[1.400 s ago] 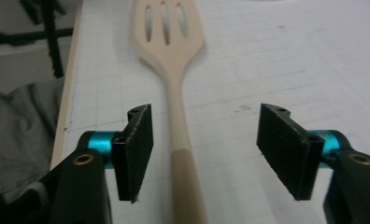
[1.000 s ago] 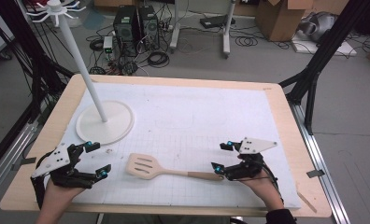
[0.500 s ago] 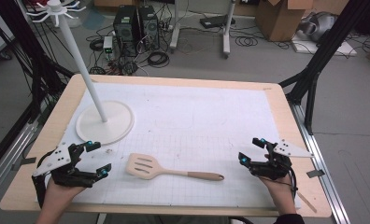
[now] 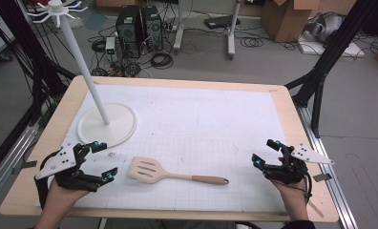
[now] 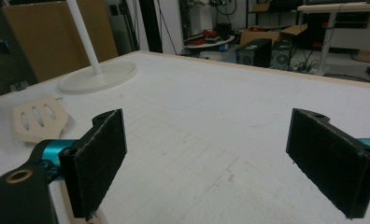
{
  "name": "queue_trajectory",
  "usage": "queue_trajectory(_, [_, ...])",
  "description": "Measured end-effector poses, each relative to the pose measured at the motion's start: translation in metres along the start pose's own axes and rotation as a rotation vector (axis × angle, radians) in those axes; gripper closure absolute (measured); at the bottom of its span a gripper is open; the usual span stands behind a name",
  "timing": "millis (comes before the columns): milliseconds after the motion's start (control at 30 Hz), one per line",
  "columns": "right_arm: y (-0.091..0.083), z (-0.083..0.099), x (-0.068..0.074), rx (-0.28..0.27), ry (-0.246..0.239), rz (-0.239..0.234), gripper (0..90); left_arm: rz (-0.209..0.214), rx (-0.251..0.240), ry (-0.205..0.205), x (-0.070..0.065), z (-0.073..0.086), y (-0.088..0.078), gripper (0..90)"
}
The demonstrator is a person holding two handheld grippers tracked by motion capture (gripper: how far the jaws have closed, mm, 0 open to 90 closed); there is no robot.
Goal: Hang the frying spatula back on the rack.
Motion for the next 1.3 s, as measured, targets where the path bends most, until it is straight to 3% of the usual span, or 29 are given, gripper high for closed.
queue_trajectory(300, [-0.004,-0.003,-0.003,-0.014,0.002,-0.003,11.3,0.065,-0.018,0.048,-0.002,-0.021,0.010,12.5])
queue_trajectory(367, [-0.005,-0.003,-0.004,-0.017,0.001,-0.008,11.3,0.094,-0.019,0.085,-0.005,-0.030,0.019,12.5])
queue_trajectory(400, [-0.005,-0.003,-0.004,-0.017,0.001,-0.008,11.3,0.094,-0.019,0.085,-0.005,-0.030,0.019,12.6])
queue_trajectory(467, [-0.005,-0.003,-0.006,-0.014,-0.002,-0.005,11.3,0.135,-0.008,0.113,-0.009,-0.038,0.030,12.5])
queue_trajectory(533, [-0.005,-0.003,-0.006,-0.011,0.002,-0.004,11.3,0.146,-0.006,0.120,-0.010,-0.039,0.032,12.6])
queue_trajectory(700, [-0.005,-0.002,-0.007,-0.008,0.002,-0.006,11.3,0.224,0.019,0.151,-0.018,-0.049,0.054,12.6])
queue_trajectory(900, [-0.003,-0.001,-0.006,0.001,-0.002,-0.008,11.3,0.271,0.041,0.169,-0.023,-0.052,0.071,12.6])
queue_trajectory(1067, [-0.003,-0.001,-0.006,-0.001,-0.002,-0.012,11.3,0.322,0.040,0.159,-0.029,-0.051,0.087,12.8])
queue_trajectory(1300, [-0.002,0.001,-0.005,0.015,-0.004,-0.013,11.3,0.404,0.089,0.164,-0.038,-0.043,0.113,13.2])
Point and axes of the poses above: each handheld gripper's, and its own axes: y roughly forward along the jaws, z roughly out of its underside, x roughly to its left, the point moved 8 cm from there along y, roughly forward along the jaws, and after that the axes turned 14 degrees about y, right-handed, at the moved point
